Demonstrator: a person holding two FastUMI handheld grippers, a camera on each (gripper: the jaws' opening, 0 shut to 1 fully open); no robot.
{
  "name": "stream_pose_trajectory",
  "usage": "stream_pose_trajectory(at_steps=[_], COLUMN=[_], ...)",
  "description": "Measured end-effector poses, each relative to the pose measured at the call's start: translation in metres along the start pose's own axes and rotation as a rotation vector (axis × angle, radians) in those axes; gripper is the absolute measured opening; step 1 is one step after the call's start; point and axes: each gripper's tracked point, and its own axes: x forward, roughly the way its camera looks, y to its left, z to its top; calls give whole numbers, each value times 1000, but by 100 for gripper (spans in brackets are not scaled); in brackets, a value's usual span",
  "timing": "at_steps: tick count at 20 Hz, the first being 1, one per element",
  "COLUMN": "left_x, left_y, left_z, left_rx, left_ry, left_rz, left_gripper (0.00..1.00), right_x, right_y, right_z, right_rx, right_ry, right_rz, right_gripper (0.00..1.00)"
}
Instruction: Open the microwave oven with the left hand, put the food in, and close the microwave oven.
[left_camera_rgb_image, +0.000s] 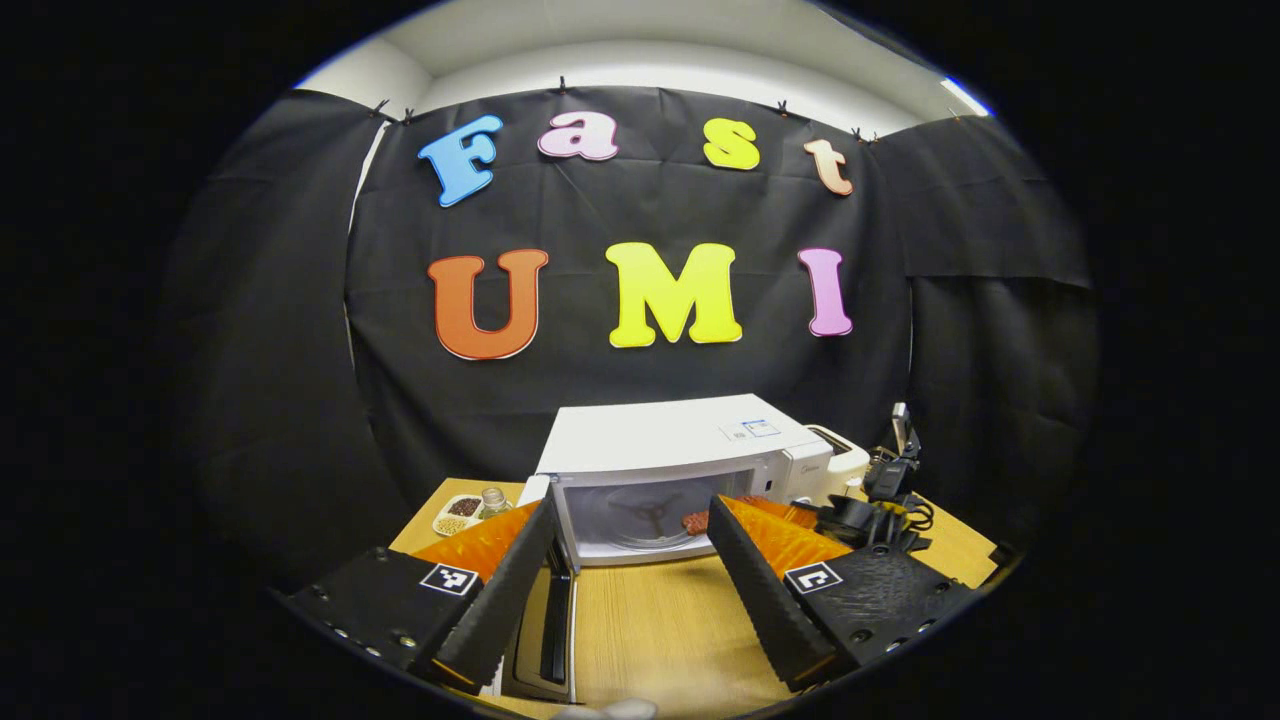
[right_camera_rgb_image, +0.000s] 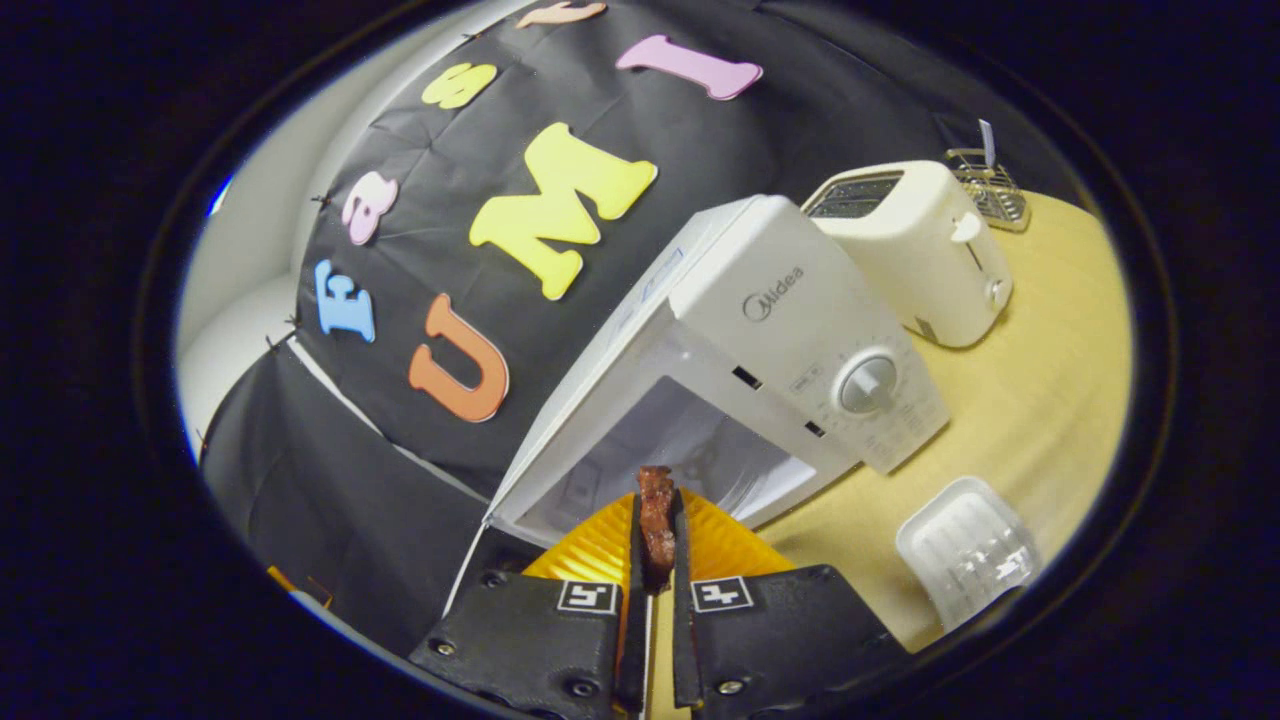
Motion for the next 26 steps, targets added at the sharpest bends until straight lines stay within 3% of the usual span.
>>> stream_pose_trajectory(at_steps=[9, 19, 23, 26], left_x=[3, 14, 11, 5], left_y=[28, 34, 37, 39], left_z=[-28, -32, -43, -50], left_rx=[30, 39, 3, 0], left_ry=[40, 37, 46, 67], left_rz=[8, 4, 14, 23], left_gripper=[95, 95, 96, 96], right_x=[86, 138, 154, 160], right_y=[-5, -26, -31, -32], right_z=[-39, -80, -78, -76], right_rx=[225, 309, 288, 194], right_ry=[-171, -236, -264, -255], right_rz=[-86, -176, -156, -166], right_gripper=[14, 14, 14, 16])
